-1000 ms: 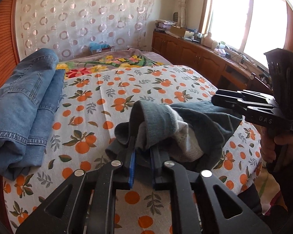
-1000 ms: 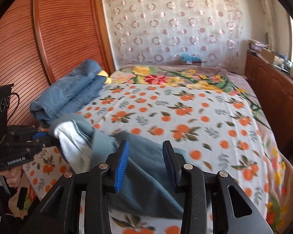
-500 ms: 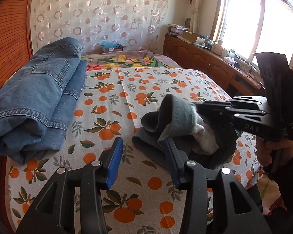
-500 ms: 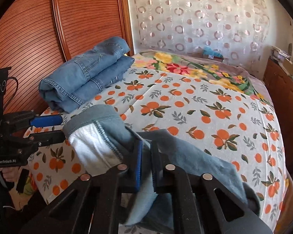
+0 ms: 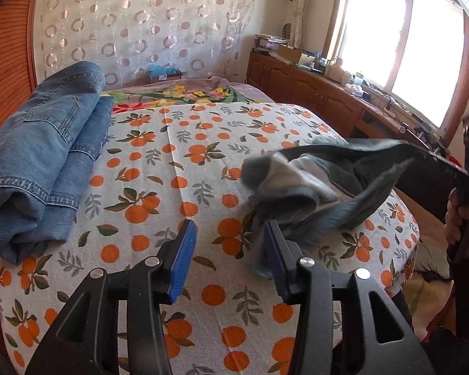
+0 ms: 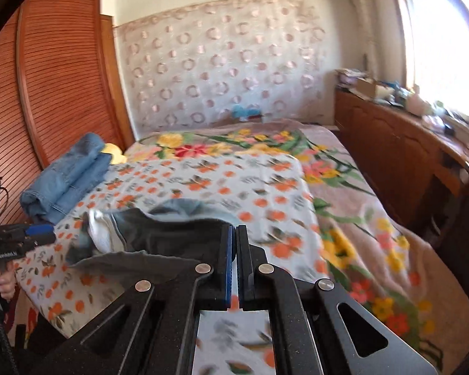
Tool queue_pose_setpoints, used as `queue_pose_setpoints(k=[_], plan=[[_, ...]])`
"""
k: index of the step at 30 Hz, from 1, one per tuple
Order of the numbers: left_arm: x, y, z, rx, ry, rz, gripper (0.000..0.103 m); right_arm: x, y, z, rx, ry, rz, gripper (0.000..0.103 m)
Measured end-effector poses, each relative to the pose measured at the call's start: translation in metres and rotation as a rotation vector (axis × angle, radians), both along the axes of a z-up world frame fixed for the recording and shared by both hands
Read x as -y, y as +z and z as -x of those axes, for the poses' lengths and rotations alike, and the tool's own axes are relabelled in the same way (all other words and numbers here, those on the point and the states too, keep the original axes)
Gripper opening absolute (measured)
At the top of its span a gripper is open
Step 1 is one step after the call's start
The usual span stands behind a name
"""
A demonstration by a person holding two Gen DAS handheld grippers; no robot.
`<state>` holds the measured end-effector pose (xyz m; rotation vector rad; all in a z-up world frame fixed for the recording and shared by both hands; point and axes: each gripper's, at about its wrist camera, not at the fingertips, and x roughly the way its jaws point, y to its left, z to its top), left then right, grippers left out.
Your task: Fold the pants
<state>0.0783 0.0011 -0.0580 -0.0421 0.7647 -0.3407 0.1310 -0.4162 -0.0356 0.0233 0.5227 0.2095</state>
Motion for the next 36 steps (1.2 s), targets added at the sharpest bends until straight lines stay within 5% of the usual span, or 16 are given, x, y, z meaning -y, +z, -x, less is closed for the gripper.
queue_pose_setpoints(k=[6,10,17,27,35,36], plan=[[0.010,-0.005,-0.002,-0.019,-0.015,-0.001,0.046,0.026,-0.042,0.007,-0.119,-0.052,-0.003,0.002],[0.018,-0.008,0.000,-0.032,-0.027,-0.006,0.046,0.019,-0.042,0.006,-0.124,-0.046,-0.005,0.003],[0.025,-0.012,0.003,-0.048,-0.038,0.000,0.046,0.006,-0.018,0.017,-0.056,-0.017,0.056,0.036],[0.033,-0.021,0.005,-0.072,-0.059,0.009,0.046,-0.050,-0.034,-0.026,-0.097,0.154,0.147,0.036],[0.034,-0.024,0.005,-0.085,-0.062,0.014,0.046,-0.056,-0.041,-0.070,-0.163,0.149,0.172,0.036],[0.034,-0.025,0.005,-0.086,-0.064,0.014,0.046,-0.052,-0.040,-0.072,-0.158,0.142,0.155,0.025]])
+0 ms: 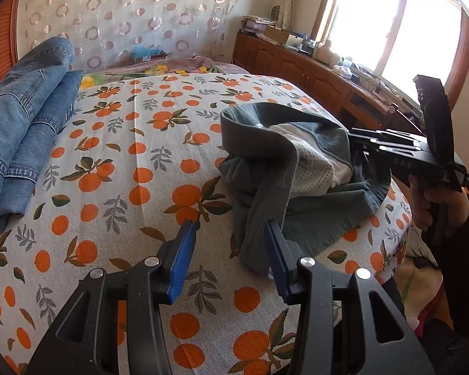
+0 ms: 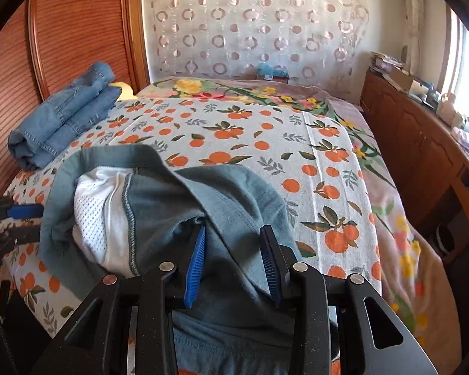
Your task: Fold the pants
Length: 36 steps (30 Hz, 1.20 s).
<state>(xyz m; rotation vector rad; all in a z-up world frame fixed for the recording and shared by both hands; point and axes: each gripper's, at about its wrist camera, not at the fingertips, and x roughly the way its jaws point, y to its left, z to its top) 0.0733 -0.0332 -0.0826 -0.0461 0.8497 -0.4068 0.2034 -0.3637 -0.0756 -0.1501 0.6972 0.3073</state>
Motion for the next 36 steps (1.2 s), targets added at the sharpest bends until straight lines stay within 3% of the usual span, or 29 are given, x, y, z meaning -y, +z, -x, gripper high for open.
queue_pose_setpoints(k=[3,5,10,18,25,28,33,36], plan=[[0.002,0.000,0.001,-0.001,-0.006,0.001,0.046,0.012,0.007,0.001,0.041,-0.013,-0.048,0.007],[0.005,0.001,0.001,-0.002,-0.013,0.002,0.046,0.023,0.013,0.005,0.093,-0.055,-0.070,0.005],[0.011,0.006,0.006,0.011,-0.033,0.007,0.046,0.058,0.017,0.016,0.141,-0.164,-0.165,0.005],[0.027,-0.007,0.001,-0.018,-0.062,-0.026,0.047,0.099,-0.001,0.036,0.144,-0.264,-0.203,0.005],[0.035,-0.015,-0.003,-0.008,-0.066,-0.087,0.040,0.093,0.008,0.056,0.116,-0.281,-0.179,0.005],[0.031,-0.017,-0.004,-0.015,-0.046,-0.080,0.040,0.091,0.008,0.047,0.050,-0.276,-0.139,0.005],[0.019,-0.015,-0.006,-0.005,-0.002,-0.065,0.040,0.089,0.013,0.046,0.039,-0.293,-0.099,0.016],[0.013,-0.012,-0.005,0.012,0.021,-0.042,0.040,0.088,0.014,0.045,0.031,-0.287,-0.097,0.016]])
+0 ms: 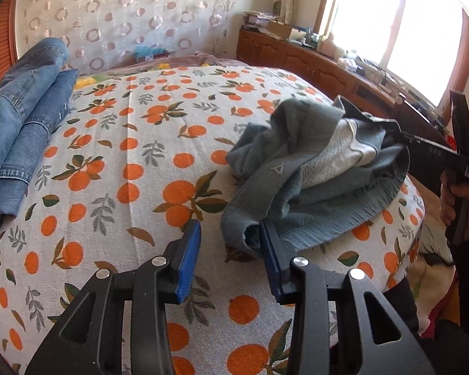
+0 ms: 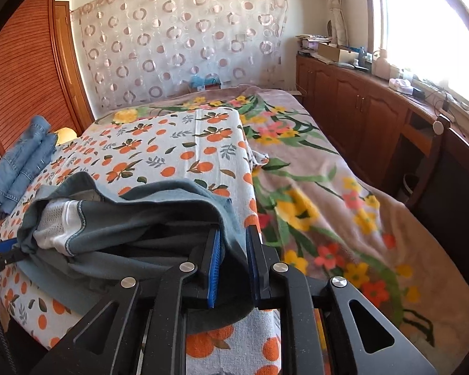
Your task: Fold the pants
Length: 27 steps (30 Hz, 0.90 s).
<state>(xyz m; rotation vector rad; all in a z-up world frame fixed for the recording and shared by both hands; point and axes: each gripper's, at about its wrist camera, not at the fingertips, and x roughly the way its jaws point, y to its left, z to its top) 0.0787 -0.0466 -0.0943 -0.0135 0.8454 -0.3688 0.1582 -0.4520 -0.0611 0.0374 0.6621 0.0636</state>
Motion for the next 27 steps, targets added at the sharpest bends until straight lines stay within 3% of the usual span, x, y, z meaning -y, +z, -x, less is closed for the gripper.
queue_pose_setpoints(k=[10,16,17,18,19,27], plan=[[0.000,0.001,0.000,0.009,0.005,0.010,0.035,-0.013,0.012,-0.019,0.023,0.054,0.069,0.016],[0.006,-0.002,-0.002,-0.008,-0.018,0.013,0.031,-0.021,0.013,-0.032,-0.017,0.097,0.141,0.016],[0.008,-0.003,-0.003,-0.021,-0.024,0.005,0.031,-0.021,0.013,-0.033,-0.023,0.105,0.152,0.015],[0.009,-0.004,-0.003,-0.025,-0.025,0.001,0.031,-0.021,0.014,-0.033,-0.023,0.111,0.159,0.004],[0.010,-0.005,-0.002,-0.026,-0.024,-0.001,0.032,-0.021,0.016,-0.034,-0.025,0.122,0.156,0.004],[0.012,-0.003,-0.003,-0.040,-0.033,0.029,0.040,-0.006,0.032,-0.007,0.091,0.083,0.092,0.003]])
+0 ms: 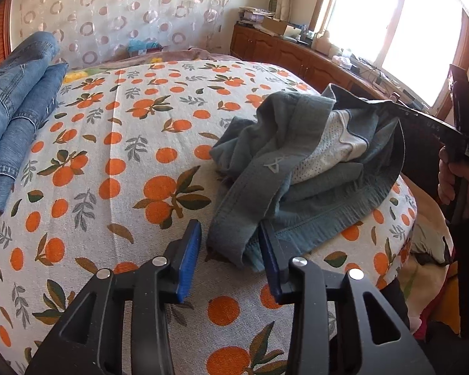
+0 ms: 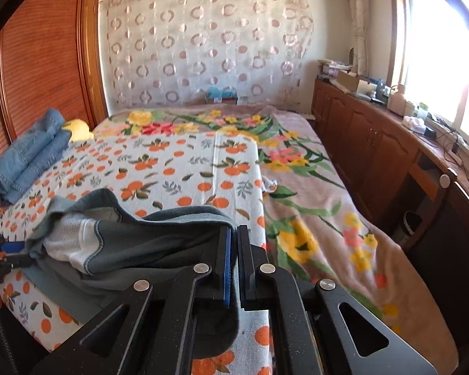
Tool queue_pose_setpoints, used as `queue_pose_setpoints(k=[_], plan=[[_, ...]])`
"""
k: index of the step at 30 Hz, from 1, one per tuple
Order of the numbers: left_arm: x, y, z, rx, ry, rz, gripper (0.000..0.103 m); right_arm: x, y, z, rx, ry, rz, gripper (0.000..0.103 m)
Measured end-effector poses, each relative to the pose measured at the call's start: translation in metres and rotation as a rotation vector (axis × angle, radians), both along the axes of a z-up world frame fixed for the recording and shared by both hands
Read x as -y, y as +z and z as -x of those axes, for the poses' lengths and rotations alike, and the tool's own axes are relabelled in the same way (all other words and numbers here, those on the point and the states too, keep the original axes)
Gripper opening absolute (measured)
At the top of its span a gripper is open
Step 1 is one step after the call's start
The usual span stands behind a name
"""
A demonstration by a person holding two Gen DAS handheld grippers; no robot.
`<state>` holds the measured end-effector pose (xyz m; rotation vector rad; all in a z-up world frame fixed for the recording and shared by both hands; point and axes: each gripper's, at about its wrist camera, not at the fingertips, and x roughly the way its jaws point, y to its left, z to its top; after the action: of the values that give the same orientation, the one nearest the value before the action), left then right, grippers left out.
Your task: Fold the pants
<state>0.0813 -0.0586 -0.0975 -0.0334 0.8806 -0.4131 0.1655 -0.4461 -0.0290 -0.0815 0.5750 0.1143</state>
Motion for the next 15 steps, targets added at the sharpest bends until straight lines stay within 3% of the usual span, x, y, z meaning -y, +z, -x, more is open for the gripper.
queue_pose_setpoints(k=[6,10,13,15], plan=[[0.005,-0.005,0.001,0.027,0.000,-0.076,0.040,0.002,0.000,0.022,0.069,-0.037,-0.019,0.003],[0.003,-0.003,0.003,0.035,-0.006,-0.071,0.017,-0.002,-0.006,0.020,0.066,-0.038,-0.015,0.003],[-0.004,0.007,0.003,0.069,0.016,-0.073,0.006,-0.003,-0.004,0.020,0.074,-0.035,-0.025,0.003],[-0.016,0.024,0.002,0.113,0.057,-0.070,0.004,-0.001,0.004,0.021,0.094,-0.034,-0.041,0.003]])
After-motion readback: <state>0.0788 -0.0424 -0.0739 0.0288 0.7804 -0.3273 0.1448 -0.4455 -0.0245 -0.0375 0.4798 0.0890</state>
